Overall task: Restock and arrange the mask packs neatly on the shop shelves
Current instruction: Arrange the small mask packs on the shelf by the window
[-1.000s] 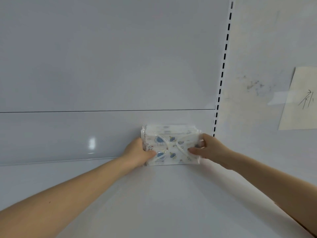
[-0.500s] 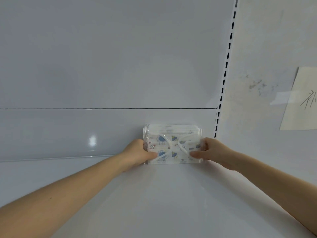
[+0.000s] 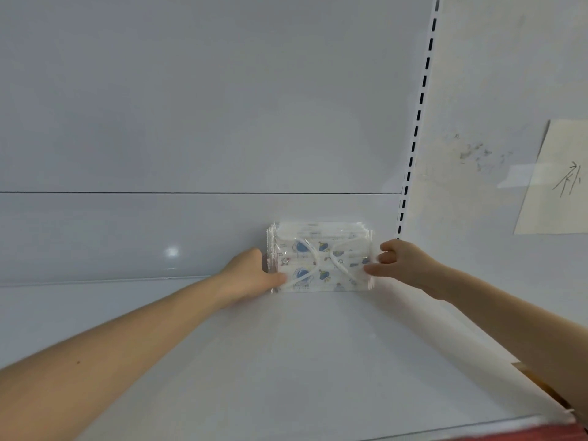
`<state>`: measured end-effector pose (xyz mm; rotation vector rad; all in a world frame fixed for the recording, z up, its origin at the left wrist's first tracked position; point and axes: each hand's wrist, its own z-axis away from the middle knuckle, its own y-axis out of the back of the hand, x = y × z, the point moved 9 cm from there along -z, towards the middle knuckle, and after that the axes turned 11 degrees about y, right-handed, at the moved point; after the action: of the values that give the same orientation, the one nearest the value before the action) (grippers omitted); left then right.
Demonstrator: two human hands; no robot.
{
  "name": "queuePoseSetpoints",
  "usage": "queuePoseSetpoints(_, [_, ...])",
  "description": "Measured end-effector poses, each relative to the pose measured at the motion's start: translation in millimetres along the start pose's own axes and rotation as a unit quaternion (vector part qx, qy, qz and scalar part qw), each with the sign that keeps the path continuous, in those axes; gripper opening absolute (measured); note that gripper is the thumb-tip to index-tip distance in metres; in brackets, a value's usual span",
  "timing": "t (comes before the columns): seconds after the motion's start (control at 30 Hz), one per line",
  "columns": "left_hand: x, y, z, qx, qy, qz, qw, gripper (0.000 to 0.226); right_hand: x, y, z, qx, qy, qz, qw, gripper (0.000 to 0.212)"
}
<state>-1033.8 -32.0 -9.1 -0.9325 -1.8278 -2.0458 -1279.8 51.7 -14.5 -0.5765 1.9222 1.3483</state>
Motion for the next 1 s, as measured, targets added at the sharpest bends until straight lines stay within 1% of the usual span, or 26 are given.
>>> queuePoseSetpoints(0.1, [3.8,9.7,8.2,0.020,-0.016,-0.027,0.999,0.044,-13.2,11.7,2.9,0.038,0.022,0.025,0.999,0.071])
queuePoseSetpoints(0.2, [12.1,20.0,19.9,0.036,-0.045,-0.052,0.997,0.035,-33.1,24.3,6.5,0.086,0.060,0.057,0.993,0.063])
queuePoseSetpoints(0.27, [17.7,27.3,30.4,0.048,-0.065,-0.059,0.995,0.039,-48.5,29.1,11.0,0.111,0.080,0.062,0.989,0.057])
queuePoseSetpoints(0.37, [18.1,39.4,48.9,0.064,-0.090,-0.046,0.993,0.043,-78.1,24.6,19.6,0.123,0.104,0.055,0.985,0.052])
queuePoseSetpoints(0.5, [-4.9,62.2,77.1,0.068,-0.101,-0.020,0.992,0.054,-129.1,-4.0,32.8,0.116,0.135,0.039,0.983,0.049])
queuePoseSetpoints(0.6, [-39.5,94.9,106.1,0.082,-0.109,0.005,0.991,0.053,-178.0,-45.7,43.9,0.099,0.164,0.016,0.981,0.047])
queuePoseSetpoints(0.73, [-111.1,155.5,153.3,0.122,-0.099,0.016,0.987,0.048,-250.9,-128.7,62.3,0.064,0.199,-0.009,0.978,0.045])
queuePoseSetpoints(0.87, [-205.2,222.3,204.2,0.157,-0.059,-0.004,0.986,0.049,-328.5,-232.2,87.2,0.004,0.225,-0.023,0.974,0.046])
queuePoseSetpoints(1.0, [-300.3,291.5,257.7,0.210,-0.013,-0.026,0.977,0.046,-410.7,-333.0,123.3,-0.058,0.273,-0.037,0.960,0.044])
